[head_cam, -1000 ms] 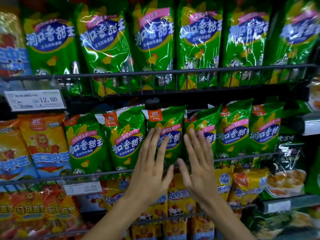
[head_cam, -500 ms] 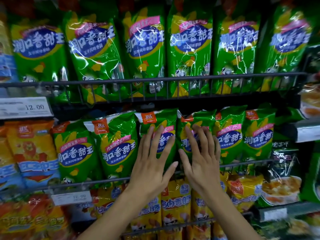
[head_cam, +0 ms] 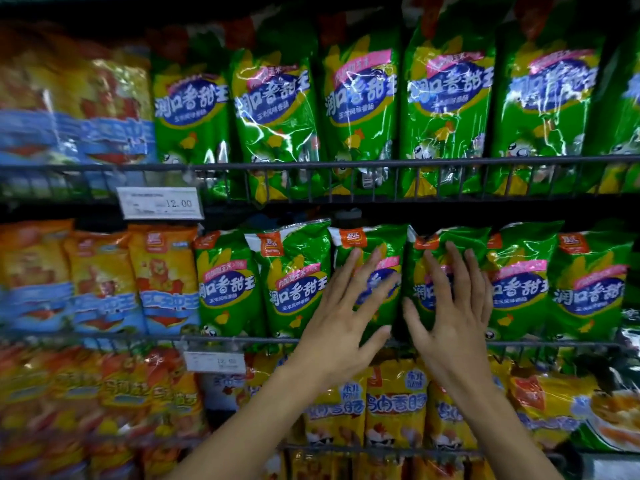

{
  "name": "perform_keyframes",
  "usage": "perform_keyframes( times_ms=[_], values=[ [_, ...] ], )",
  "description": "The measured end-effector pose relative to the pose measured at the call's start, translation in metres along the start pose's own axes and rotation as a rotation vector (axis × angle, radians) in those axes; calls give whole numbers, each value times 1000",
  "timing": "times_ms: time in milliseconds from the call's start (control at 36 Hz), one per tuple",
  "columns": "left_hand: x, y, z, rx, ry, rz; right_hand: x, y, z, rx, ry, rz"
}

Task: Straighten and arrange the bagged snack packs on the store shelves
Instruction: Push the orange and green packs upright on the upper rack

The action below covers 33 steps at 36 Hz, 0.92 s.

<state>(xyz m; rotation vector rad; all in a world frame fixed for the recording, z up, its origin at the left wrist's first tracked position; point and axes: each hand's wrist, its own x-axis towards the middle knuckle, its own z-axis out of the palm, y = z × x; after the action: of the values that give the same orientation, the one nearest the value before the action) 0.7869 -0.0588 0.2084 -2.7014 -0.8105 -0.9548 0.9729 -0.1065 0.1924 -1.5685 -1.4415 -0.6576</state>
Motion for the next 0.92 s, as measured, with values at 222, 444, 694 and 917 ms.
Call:
perform_keyframes(
  times_ms=[222, 444, 694, 917],
  values=[
    [-68, -30, -37, -185, 467, -218, -20, -59, -16, 404, 62, -149],
    [-67, -58, -71, -369, 333, -666, 5, -125, 6, 526, -317, 197],
    [-50, -77, -79, -394, 348, -586, 31, -136, 14, 636, -324, 357],
    [-50, -97, -70, -403, 391, -469, 24, -139, 9, 689, -129, 440]
  ],
)
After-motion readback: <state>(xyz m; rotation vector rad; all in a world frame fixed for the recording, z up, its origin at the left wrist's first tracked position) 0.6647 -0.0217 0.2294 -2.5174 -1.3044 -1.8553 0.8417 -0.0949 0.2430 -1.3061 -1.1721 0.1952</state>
